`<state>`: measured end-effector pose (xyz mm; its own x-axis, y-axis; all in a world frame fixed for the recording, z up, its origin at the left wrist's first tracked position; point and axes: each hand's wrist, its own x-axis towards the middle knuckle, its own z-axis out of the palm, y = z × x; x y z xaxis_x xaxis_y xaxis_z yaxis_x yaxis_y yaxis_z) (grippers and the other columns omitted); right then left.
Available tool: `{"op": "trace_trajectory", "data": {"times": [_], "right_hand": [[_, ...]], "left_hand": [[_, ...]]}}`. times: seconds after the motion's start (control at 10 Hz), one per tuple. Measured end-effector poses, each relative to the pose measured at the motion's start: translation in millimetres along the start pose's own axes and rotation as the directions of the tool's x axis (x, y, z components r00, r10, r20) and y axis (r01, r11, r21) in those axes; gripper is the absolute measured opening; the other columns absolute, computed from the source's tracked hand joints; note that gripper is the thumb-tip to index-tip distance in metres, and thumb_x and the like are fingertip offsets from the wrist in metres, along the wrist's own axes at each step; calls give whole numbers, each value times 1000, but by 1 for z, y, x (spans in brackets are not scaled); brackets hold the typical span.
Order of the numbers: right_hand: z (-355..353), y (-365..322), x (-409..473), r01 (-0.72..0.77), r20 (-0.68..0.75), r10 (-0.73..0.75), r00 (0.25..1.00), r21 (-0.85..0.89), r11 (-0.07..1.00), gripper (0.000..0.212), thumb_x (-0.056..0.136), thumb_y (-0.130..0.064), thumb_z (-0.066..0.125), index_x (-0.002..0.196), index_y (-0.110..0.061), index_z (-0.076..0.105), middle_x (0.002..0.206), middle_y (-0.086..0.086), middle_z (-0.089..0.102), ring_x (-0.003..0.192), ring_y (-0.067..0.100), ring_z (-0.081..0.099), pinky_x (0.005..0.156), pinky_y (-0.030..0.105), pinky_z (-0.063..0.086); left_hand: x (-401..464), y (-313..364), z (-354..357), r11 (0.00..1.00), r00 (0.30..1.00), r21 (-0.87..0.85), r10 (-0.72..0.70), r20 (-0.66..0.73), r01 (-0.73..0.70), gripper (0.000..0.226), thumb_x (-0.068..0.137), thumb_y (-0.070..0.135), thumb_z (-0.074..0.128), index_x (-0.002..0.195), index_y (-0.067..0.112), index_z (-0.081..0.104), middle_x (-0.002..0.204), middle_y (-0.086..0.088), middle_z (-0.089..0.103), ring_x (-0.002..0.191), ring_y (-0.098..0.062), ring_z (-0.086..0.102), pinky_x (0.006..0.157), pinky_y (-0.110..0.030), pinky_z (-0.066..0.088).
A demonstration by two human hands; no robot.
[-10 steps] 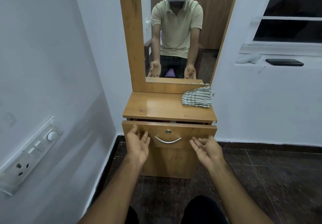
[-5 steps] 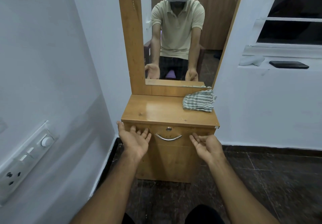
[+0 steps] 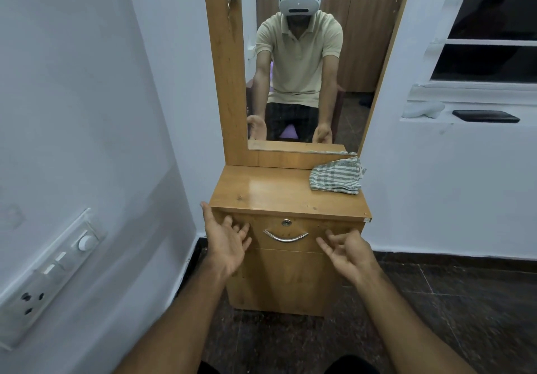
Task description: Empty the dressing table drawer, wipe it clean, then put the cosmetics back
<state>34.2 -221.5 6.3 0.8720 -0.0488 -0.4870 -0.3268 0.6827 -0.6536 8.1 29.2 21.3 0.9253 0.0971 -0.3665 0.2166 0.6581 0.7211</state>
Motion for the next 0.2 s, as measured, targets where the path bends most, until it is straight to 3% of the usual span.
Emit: {"op": "trace_trajectory", "data": {"times": [0.1,0.2], "right_hand": [[-2,-3,-12,-32,-37,21,999,-347,937,70,96,6,51,158,-12,23,154,15,40,134,30,48,108,52,45],[-5,6,-28,82,-100,-175,979,-596,799,63,103,-28,54,157,-10,28,158,10,38,139,30,44,113,45,40]], "left_hand": [[-7,8,-11,951,999,307,-20,-31,28,94,90,83,16,161,22,20,167,-4,23,152,-25,25,123,-48,14],[-28,12,-14,750,999,661,12,-46,21,84,96,75,17,157,20,33,163,-8,31,151,-27,28,121,-46,20]]}}
